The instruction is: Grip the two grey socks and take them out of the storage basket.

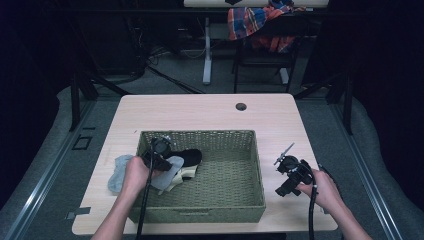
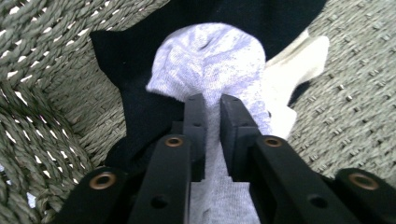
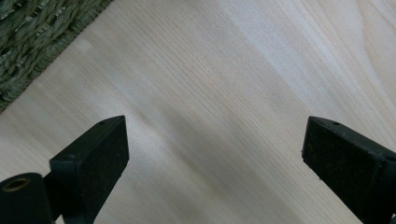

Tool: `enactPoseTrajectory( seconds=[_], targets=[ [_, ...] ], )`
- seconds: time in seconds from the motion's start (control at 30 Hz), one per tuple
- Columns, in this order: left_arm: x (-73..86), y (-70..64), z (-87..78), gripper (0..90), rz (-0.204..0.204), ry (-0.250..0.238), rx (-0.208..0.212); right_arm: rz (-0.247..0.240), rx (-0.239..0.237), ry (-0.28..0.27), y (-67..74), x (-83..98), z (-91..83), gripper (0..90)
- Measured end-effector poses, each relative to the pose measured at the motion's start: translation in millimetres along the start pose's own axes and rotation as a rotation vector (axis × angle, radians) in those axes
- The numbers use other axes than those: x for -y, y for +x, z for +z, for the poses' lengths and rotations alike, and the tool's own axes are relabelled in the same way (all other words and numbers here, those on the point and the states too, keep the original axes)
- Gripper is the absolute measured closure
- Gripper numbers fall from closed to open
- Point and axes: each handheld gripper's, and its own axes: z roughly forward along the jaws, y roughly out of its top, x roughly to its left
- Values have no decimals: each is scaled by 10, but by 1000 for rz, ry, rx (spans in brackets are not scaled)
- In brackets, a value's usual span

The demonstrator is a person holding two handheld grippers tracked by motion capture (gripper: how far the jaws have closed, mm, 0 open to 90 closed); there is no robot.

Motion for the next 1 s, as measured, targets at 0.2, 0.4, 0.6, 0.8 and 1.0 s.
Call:
enactPoseTrajectory(
  seconds=[0.2,0.4,0.6,0.8,1.0],
  targets=[
    [8,-23,-136,851,16,-44,2,15,-13,-20,2,11,10,68],
    [32,3,-263,851,15,-76,5,11,-9,-17,-2,10,3,69],
    [58,35,-399,851,3,-120,10,11,-10,-16,-2,10,3,69],
    [71,49,-528,851,-2,-150,24,5,0,-3,-4,3,-3,69],
    [81,64,-646,852,-11,-179,28,19,-19,-23,4,10,10,69]
  ],
)
